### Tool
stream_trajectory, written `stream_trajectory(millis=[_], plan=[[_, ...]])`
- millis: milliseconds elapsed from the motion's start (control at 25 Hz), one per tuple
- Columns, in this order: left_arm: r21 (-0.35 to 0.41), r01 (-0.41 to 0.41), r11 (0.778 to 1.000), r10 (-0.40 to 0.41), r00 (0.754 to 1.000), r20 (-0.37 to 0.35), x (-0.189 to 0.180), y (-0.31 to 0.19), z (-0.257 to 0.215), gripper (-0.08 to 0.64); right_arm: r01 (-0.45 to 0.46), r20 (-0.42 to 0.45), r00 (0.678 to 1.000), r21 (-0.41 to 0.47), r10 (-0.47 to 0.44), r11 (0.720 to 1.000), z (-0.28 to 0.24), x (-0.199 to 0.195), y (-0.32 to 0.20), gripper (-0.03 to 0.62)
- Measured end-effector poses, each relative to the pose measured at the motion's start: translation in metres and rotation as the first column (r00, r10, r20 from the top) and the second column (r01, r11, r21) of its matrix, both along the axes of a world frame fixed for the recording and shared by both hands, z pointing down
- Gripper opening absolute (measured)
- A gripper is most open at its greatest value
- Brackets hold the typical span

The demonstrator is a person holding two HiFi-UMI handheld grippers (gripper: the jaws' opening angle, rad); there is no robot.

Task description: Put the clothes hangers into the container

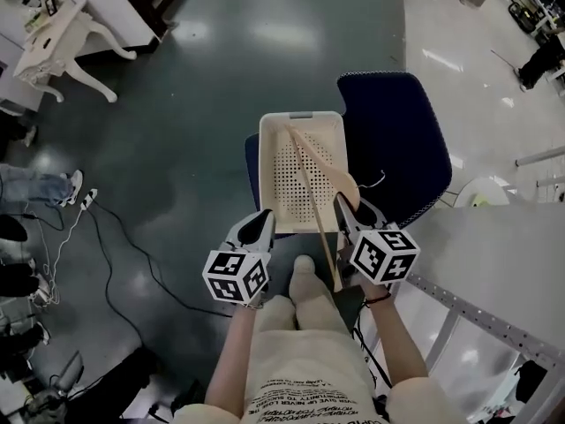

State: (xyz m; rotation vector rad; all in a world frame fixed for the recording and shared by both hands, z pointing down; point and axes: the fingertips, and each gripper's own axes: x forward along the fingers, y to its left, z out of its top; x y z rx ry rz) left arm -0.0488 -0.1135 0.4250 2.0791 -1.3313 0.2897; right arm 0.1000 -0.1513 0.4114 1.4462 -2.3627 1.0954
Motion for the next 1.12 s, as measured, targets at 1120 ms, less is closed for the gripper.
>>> stream_trajectory(millis=[1120], plan=[[-0.18, -0.092, 0.979, 0.075, 0.992, -0.098, 0.016, -0.019, 0.105, 0.023, -0.047, 0.096, 0.992, -0.297, 0.079, 0.954, 0.153, -0.028, -0.057, 0.054]])
